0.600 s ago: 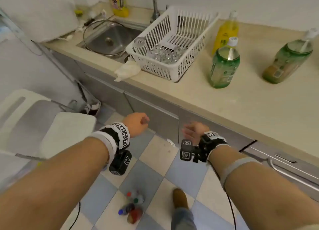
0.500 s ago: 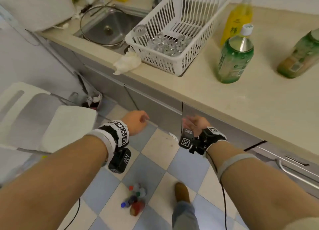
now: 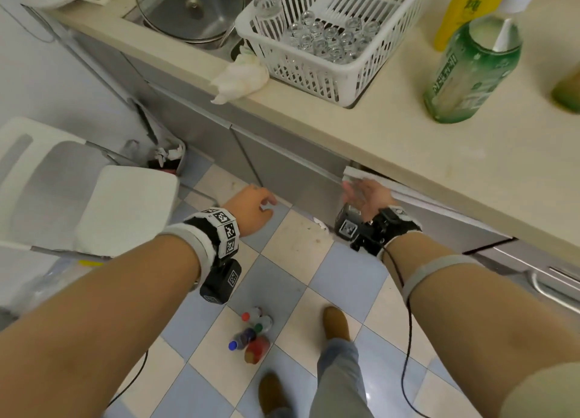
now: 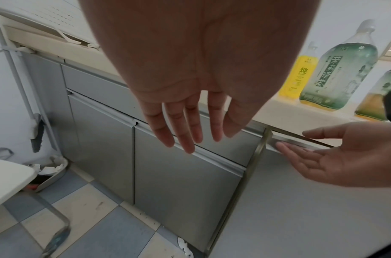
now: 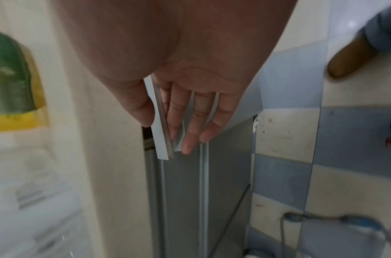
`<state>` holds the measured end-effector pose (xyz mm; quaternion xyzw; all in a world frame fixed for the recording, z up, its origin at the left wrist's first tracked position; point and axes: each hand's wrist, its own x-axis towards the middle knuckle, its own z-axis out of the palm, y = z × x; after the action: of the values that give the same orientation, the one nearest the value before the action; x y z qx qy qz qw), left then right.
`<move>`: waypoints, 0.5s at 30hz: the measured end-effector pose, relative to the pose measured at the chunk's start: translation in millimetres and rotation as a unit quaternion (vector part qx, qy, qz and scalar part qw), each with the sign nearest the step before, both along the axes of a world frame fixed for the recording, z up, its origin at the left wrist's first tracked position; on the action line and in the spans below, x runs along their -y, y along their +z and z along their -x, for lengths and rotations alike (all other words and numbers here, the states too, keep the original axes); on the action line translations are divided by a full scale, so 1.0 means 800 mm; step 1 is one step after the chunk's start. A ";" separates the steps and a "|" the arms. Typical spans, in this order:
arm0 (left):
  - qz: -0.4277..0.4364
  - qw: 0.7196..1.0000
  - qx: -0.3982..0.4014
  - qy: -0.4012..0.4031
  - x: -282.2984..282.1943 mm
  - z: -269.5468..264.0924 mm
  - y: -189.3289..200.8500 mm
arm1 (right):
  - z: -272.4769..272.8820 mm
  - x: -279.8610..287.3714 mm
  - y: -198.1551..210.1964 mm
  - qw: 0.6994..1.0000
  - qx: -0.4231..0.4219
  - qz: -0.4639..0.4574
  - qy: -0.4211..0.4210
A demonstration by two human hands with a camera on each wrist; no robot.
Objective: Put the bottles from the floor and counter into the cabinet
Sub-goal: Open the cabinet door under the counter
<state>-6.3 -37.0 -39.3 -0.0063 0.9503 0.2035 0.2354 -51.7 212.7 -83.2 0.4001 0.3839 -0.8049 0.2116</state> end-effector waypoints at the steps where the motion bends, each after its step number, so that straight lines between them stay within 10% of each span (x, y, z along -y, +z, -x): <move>1: -0.003 1.000 -0.003 -0.008 0.002 -0.008 0.002 | -0.017 0.004 0.002 1.000 0.000 -0.017 0.011; 10: -0.030 0.994 -0.020 -0.099 0.004 -0.103 0.015 | -0.219 -0.005 0.010 0.966 0.057 -0.225 0.110; 15: -0.040 0.989 -0.025 -0.140 -0.023 -0.153 0.011 | -0.318 -0.054 0.039 0.877 0.063 -0.406 0.251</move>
<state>116.0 -18.5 -30.4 0.1416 0.9385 0.2068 0.2376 202.4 256.1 -51.9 0.3912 0.7501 -0.4713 0.2495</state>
